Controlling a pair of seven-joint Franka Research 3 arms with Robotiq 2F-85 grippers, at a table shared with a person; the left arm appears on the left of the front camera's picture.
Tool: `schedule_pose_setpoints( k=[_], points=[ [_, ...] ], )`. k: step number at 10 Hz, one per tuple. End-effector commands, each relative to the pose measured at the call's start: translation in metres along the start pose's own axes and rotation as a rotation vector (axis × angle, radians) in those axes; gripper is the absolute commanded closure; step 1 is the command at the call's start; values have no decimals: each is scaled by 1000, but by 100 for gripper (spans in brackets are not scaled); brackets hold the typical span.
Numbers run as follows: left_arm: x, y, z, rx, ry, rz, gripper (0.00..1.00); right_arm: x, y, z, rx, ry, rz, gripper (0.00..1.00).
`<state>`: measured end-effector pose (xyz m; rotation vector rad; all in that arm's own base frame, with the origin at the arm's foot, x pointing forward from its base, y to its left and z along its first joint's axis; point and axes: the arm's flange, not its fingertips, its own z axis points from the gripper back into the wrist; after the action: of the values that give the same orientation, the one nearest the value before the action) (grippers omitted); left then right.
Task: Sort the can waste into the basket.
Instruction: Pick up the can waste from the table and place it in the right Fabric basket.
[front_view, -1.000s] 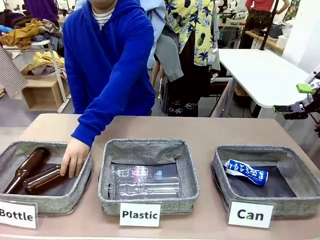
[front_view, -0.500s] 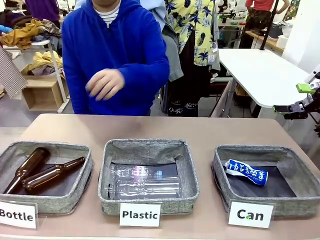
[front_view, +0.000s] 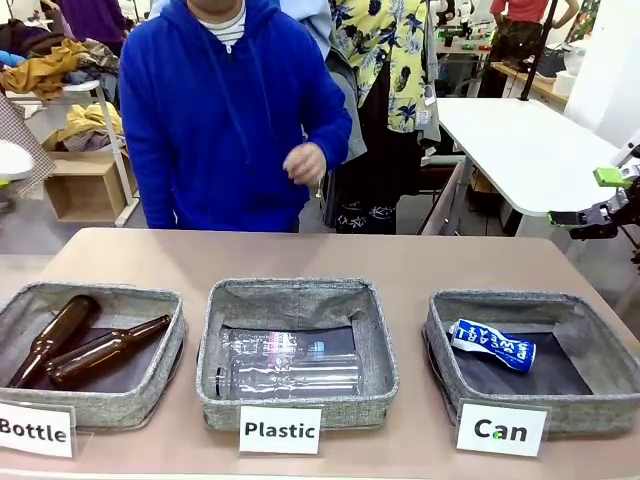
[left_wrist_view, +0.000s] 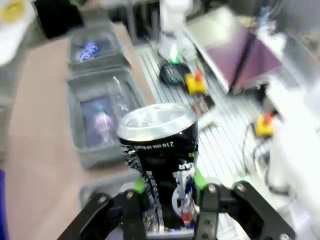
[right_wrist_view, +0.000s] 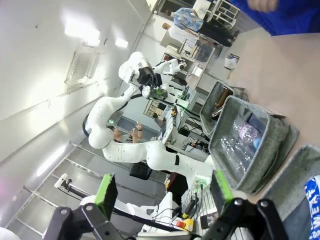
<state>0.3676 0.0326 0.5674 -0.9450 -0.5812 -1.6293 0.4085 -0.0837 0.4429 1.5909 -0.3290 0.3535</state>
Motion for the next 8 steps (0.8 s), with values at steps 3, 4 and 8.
schedule_pose_setpoints(
  k=[3, 4, 8],
  points=[
    [92, 41, -126, 224, -108, 62, 67, -40, 109, 48, -372, 67, 79, 0],
    [121, 57, -158, 227, -106, 69, 67, -55, 121, 64, -528, 28, 112, 0],
    [212, 133, -319, 300, -65, 54, 67, -109, 125, 104, -821, -88, 141, 0]
  ],
)
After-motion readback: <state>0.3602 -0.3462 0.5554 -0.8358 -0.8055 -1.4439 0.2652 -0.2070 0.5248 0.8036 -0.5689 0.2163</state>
